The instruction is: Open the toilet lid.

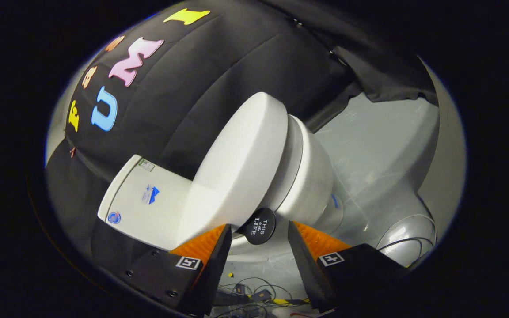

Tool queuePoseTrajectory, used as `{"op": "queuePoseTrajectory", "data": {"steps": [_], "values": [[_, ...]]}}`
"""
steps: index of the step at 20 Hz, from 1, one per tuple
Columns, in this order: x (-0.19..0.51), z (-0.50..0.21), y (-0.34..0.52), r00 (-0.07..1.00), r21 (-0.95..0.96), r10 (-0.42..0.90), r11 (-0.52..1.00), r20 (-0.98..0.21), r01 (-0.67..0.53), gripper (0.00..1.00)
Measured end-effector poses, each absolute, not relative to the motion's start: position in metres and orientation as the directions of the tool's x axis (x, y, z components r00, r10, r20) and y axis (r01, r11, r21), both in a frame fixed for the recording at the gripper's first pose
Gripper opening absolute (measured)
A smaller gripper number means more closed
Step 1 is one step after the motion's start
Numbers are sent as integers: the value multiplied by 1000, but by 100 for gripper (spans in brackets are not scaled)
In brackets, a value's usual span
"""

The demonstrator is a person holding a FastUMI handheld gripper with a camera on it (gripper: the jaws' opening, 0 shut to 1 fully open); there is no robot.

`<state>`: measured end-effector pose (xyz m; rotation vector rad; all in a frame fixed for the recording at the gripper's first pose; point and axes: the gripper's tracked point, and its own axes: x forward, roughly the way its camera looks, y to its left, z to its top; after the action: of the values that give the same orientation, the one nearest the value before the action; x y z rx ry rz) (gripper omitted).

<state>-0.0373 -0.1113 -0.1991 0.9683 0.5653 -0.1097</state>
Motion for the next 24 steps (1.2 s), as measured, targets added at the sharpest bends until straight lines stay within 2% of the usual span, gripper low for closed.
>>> {"op": "queuePoseTrajectory", "data": {"steps": [1, 3, 6, 12, 17, 19, 24], "values": [[-38, -199, -111, 853, 761, 165, 555, -495, 335, 82], [-37, -196, -108, 858, 796, 158, 484, -489, 365, 38], [-33, -193, -112, 870, 820, 174, 457, -462, 344, 39], [-30, -187, -119, 890, 890, 177, 271, -421, 367, 38], [-33, -187, -130, 899, 889, 170, 305, -404, 342, 39], [-25, -190, -126, 895, 886, 165, 298, -414, 355, 14], [-28, -188, -128, 897, 896, 184, 281, -403, 345, 13]]}}
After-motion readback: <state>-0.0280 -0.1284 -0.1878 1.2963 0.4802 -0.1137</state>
